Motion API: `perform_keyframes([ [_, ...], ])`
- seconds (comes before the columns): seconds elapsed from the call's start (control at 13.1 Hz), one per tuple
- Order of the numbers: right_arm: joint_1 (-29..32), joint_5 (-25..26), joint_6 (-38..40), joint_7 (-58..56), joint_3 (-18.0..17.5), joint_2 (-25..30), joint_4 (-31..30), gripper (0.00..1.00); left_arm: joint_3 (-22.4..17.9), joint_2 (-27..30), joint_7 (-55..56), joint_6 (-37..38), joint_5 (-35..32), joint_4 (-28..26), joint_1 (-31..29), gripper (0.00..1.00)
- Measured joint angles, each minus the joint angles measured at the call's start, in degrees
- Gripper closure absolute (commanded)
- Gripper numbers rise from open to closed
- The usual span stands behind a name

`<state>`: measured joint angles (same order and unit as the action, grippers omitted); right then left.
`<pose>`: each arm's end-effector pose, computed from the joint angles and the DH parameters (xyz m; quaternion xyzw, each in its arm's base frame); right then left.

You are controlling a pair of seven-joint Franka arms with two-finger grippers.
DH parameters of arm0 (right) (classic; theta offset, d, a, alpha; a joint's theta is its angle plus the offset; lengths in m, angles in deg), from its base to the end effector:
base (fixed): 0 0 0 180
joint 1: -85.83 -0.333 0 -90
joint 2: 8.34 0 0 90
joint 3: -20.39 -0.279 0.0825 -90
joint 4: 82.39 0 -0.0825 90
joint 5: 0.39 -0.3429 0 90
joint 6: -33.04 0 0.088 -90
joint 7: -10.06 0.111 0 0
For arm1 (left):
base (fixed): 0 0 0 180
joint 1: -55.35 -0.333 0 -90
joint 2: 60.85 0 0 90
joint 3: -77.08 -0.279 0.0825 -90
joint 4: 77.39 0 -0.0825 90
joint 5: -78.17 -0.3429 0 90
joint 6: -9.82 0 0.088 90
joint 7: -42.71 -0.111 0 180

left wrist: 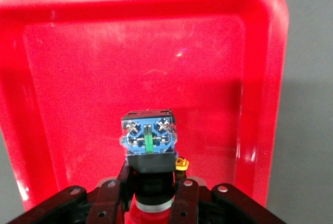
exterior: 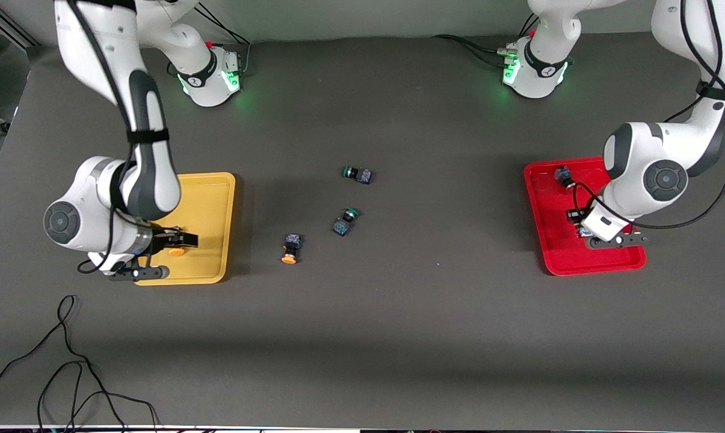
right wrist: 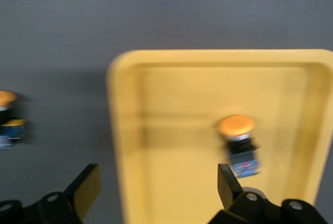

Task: Place red and yellow buttons in trays
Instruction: 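Release the red button in the tray while the right gripper releases orange, then grasp another orange button with the right gripper while left withdraws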

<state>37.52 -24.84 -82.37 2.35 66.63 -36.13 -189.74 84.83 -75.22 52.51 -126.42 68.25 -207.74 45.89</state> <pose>0.5581 0.0685 0.2950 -0.9965 0.0109 0.0813 0.0135 0.4854 0.0153 0.2289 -0.9961 -0.0343 0.0686 0.0433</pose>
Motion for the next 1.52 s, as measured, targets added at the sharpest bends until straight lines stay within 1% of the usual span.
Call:
perform_keyframes([
  [0.08,-3.3,0.3,0.9,5.6,0.0,0.5,1.2,0.0,0.0,0.0,0.0,-0.1,0.0,-0.4,0.0,0.02],
  [0.15,-6.8,0.4,0.9,11.2,0.0,0.6,2.0,0.0,0.1,0.0,0.0,-0.1,0.0,-0.5,0.0,0.0],
  [0.3,-12.0,-0.4,-0.2,21.4,-0.8,-0.5,2.9,0.0,0.1,0.2,0.0,-0.2,0.0,-0.2,-0.1,0.0],
  [0.38,-13.4,-1.4,-2.3,24.8,-1.6,-1.6,3.3,0.0,0.1,0.6,-0.1,0.6,0.0,0.7,-0.1,0.0],
  [0.46,-14.1,-3.2,-5.2,26.5,-2.5,-3.1,3.2,0.0,0.1,1.1,-0.4,3.3,0.0,2.5,-0.1,0.0],
  [0.61,-13.9,-8.3,-9.6,27.1,-3.8,-7.4,3.1,0.0,0.1,2.4,-1.0,11.6,0.1,8.6,-0.2,0.0],
  [0.76,-13.6,-12.9,-13.9,27.1,-4.6,-11.7,3.1,0.0,0.3,4.9,-1.2,20.0,0.2,15.5,-0.2,0.0],
  [0.99,-13.6,-16.0,-19.9,27.1,-6.5,-15.5,3.2,0.02,0.8,8.1,-1.7,33.8,1.0,27.7,-0.2,0.0],
  [1.07,-13.6,-16.7,-20.9,27.1,-7.3,-16.3,3.3,0.06,0.8,8.7,-1.9,37.0,2.4,30.9,-0.2,0.0],
  [1.14,-13.6,-17.2,-21.3,27.1,-7.8,-16.8,3.3,0.16,0.8,9.6,-2.0,38.7,4.2,32.4,-0.2,0.0],
  [1.29,-13.6,-17.2,-21.7,27.1,-8.0,-17.3,3.4,0.75,0.8,11.9,-2.1,40.1,6.3,32.2,-0.2,0.0],
  [1.37,-13.6,-17.2,-21.8,27.1,-8.3,-17.5,3.4,0.86,0.8,13.2,-2.1,41.1,6.8,32.1,-0.2,0.0],
  [1.45,-13.6,-17.2,-21.9,27.1,-8.5,-17.6,3.4,0.91,0.8,14.7,-2.1,42.5,7.3,32.1,-0.2,0.0],
  [1.52,-13.6,-17.2,-21.9,27.1,-8.5,-17.6,3.4,0.91,0.9,16.1,-2.1,43.5,7.8,32.1,-0.2,0.0],
])
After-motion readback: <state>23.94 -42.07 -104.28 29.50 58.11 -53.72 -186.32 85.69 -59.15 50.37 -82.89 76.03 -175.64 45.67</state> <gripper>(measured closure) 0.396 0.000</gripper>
